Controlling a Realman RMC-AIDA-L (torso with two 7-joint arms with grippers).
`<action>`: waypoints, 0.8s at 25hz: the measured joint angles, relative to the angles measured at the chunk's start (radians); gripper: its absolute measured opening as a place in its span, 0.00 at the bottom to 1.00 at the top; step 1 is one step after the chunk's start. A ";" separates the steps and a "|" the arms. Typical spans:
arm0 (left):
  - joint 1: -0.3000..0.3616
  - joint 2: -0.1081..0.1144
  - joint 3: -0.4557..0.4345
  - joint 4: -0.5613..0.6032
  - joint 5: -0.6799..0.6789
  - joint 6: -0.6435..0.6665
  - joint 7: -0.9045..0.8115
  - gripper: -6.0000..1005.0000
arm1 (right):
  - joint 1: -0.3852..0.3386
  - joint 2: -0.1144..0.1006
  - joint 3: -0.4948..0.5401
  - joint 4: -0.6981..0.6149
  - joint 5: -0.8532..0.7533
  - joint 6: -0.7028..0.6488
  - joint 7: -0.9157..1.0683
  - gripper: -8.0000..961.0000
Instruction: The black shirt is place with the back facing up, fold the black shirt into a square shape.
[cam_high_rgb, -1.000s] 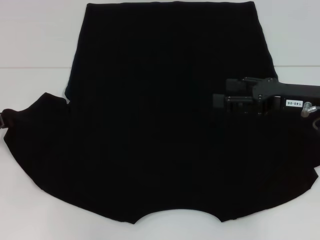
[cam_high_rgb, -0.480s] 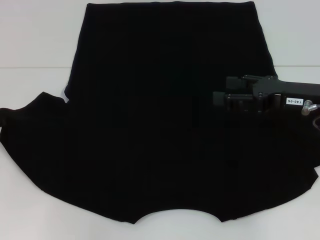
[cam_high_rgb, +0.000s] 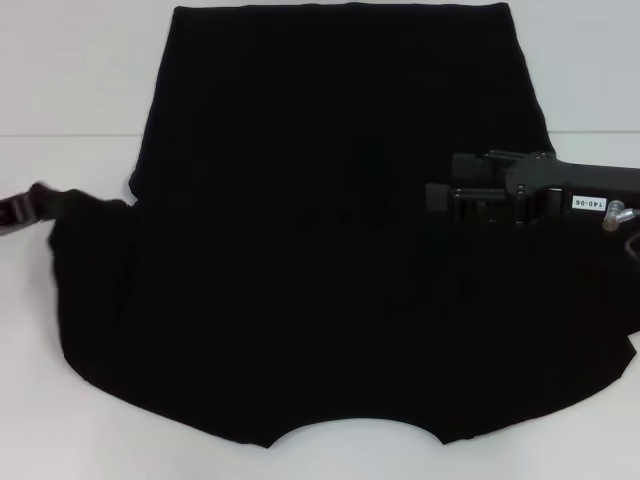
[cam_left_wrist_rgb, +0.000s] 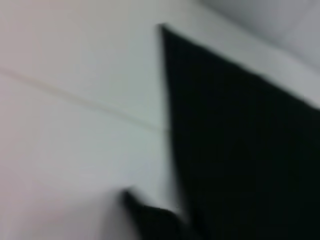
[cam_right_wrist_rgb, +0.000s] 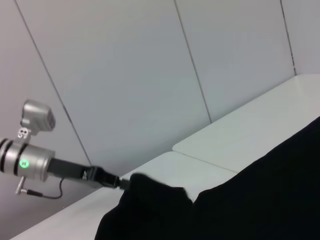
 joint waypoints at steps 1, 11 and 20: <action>0.000 -0.001 0.000 0.003 -0.032 0.039 0.018 0.05 | 0.000 0.000 0.000 0.000 0.000 0.000 0.000 0.92; -0.073 -0.078 0.090 -0.076 -0.106 0.085 0.144 0.06 | 0.001 0.000 0.000 0.000 0.000 0.003 -0.011 0.92; -0.117 -0.134 0.215 -0.116 -0.155 0.100 0.303 0.13 | 0.000 -0.004 0.005 0.000 0.009 0.003 -0.012 0.92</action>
